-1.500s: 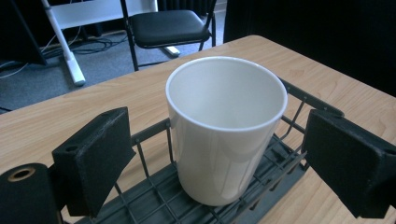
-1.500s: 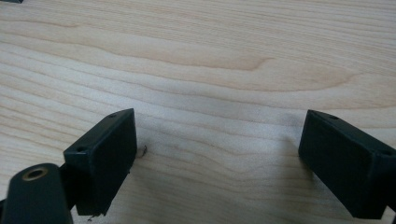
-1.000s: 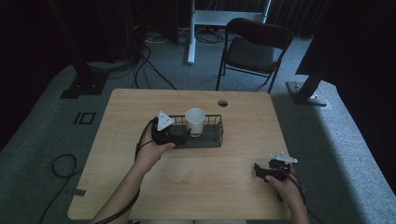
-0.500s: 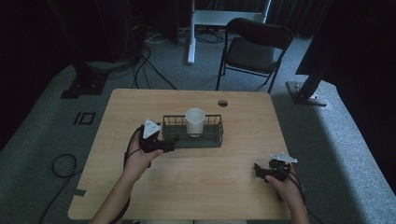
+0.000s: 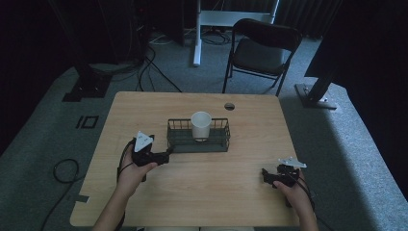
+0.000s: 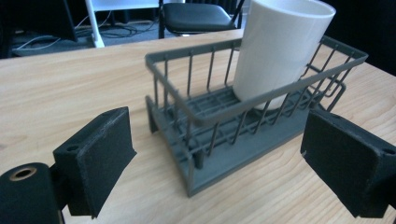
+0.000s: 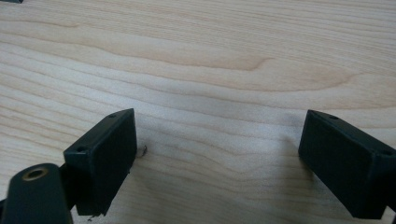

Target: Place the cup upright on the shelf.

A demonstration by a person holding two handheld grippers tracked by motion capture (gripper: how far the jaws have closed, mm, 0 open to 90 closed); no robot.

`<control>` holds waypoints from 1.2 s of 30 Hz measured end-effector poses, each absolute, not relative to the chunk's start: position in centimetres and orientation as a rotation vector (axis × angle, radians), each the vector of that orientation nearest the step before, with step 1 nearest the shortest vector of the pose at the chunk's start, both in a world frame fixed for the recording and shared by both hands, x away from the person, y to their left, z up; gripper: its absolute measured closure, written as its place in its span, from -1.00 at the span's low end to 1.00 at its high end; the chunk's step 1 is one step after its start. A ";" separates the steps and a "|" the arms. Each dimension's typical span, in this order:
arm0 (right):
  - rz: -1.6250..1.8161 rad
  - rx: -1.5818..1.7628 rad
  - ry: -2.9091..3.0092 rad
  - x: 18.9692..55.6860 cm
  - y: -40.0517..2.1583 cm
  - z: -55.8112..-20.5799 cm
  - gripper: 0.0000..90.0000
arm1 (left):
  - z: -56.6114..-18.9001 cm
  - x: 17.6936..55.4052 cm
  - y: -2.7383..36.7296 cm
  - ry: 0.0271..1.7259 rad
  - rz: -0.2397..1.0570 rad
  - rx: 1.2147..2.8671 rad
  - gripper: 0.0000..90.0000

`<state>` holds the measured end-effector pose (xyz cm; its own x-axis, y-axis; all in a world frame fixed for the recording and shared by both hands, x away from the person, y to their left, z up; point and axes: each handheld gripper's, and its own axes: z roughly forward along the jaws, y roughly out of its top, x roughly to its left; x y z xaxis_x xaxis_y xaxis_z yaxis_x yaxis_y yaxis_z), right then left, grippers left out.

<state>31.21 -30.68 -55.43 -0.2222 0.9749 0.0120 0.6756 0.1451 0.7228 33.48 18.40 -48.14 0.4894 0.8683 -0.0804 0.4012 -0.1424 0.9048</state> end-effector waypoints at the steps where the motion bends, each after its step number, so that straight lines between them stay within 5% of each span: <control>1: 0.850 1.574 1.962 31.2 -30.7 -55.4 -0.76 | -48.3 33.4 18.6 1.086 0.588 1.747 -0.79; 36: 0.849 1.569 1.964 31.2 -30.7 -55.4 -0.76 | -54.3 31.1 23.3 1.373 0.577 1.822 -0.79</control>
<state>31.22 -30.71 -55.44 -0.2243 0.9745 0.0088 0.6741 0.1487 0.7235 31.11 23.34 -54.30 0.3167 0.9443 -0.0898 0.5964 -0.1247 0.7929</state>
